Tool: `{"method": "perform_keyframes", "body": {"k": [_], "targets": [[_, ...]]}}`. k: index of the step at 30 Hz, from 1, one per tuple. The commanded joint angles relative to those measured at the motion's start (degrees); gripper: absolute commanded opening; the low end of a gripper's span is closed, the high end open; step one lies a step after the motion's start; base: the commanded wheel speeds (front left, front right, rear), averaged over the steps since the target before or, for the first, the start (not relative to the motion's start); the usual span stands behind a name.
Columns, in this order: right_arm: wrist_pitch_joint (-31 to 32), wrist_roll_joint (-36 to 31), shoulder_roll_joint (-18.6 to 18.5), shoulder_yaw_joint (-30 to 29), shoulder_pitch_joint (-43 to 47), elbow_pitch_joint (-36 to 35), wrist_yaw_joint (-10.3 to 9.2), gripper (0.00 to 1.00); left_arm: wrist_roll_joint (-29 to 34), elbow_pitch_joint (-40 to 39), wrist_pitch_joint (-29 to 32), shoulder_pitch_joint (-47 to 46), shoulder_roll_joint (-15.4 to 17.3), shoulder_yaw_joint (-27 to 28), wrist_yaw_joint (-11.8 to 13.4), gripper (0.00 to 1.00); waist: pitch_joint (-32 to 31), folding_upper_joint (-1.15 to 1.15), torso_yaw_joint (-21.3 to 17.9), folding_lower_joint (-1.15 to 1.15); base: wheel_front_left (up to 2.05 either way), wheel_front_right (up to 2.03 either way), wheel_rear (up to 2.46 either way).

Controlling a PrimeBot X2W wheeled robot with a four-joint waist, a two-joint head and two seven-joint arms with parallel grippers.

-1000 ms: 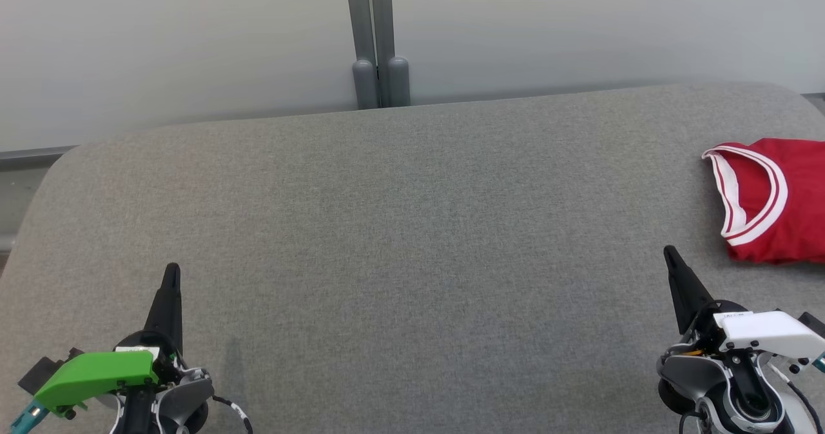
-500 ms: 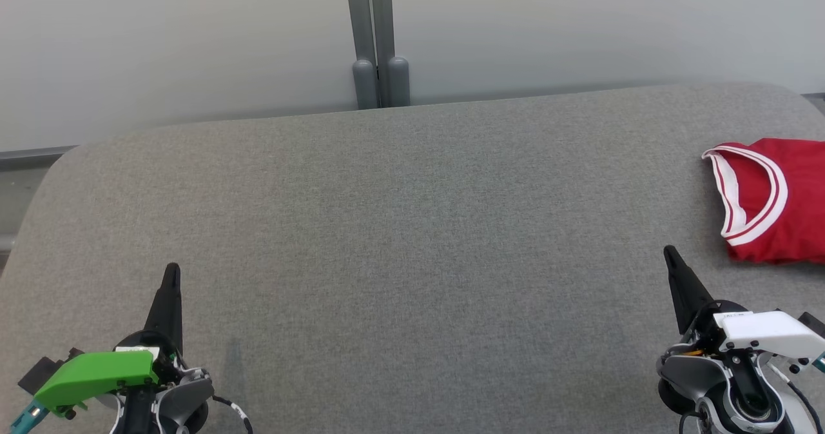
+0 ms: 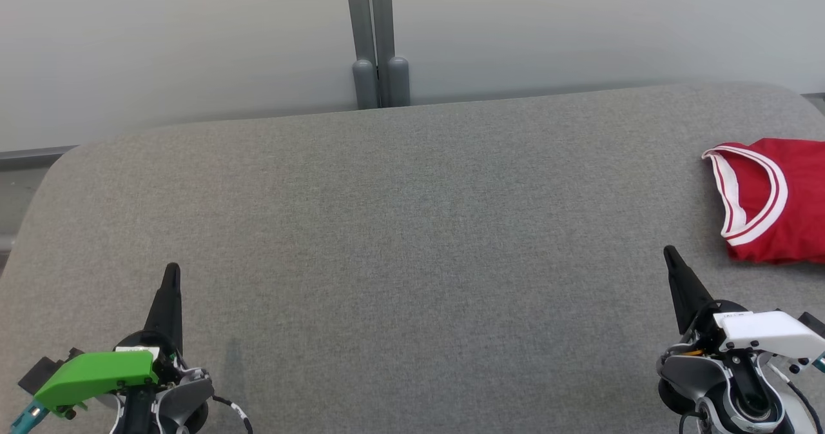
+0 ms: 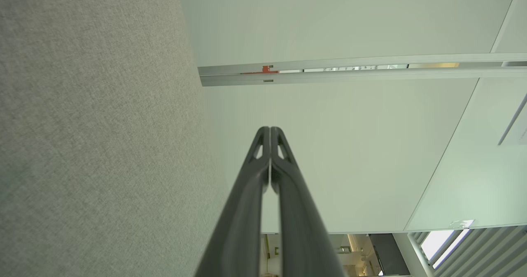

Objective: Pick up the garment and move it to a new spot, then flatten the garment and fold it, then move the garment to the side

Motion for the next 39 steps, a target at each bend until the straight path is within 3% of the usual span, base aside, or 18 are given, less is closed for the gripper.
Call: {"method": "perform_keyframes", "body": {"k": [1, 39], "targets": [[0.2, 0.4, -0.1, 0.0, -0.3, 0.1, 0.05, 0.00, 0.0, -0.1, 0.2, -0.7, 0.4, 0.1, -0.2, 0.00, 0.0, 0.00, 0.0, 0.00, 0.00, 0.00, 0.00], [0.2, 0.4, -0.1, 0.0, -0.3, 0.1, 0.05, 0.00, 0.0, -0.1, 0.2, -0.7, 0.4, 0.1, -0.2, 0.00, 0.0, 0.00, 0.0, 0.00, 0.00, 0.00, 0.00]]}}
